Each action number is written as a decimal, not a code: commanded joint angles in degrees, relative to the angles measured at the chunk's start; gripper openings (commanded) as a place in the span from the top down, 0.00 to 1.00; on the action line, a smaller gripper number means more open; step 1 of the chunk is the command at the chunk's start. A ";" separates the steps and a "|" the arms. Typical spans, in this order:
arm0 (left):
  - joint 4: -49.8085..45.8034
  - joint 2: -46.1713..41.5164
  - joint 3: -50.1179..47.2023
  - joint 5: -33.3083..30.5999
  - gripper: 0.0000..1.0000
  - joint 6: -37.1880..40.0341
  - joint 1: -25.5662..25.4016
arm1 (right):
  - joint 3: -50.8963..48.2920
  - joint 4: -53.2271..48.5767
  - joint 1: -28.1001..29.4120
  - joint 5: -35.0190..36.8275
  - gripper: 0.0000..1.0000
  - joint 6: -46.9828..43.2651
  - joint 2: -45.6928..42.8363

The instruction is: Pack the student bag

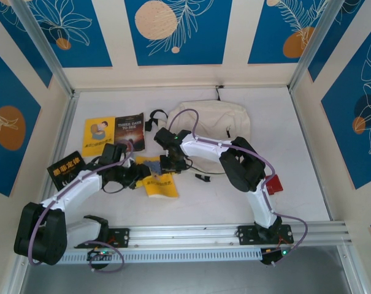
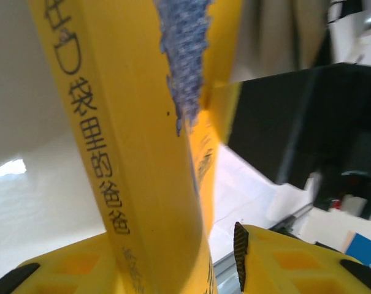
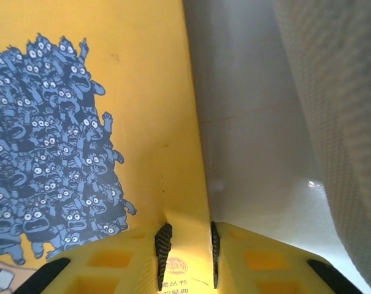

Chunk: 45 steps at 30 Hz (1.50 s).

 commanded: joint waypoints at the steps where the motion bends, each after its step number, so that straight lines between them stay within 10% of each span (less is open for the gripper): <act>1: 11.82 -0.67 0.31 6.43 0.57 -2.78 0.10 | -2.82 -0.19 1.90 -2.94 0.71 1.40 4.44; 15: -3.09 0.32 4.45 -7.46 0.90 4.20 0.33 | -3.15 0.29 2.14 -4.06 0.64 -0.37 -0.51; 28: -5.68 -12.50 15.37 -12.17 1.00 1.44 0.70 | -6.52 4.94 -3.24 -6.68 0.15 -1.36 -24.53; 45: 25.18 -4.70 21.60 -18.33 1.00 -23.78 0.30 | -31.85 59.72 -14.81 -26.26 0.01 36.73 -38.15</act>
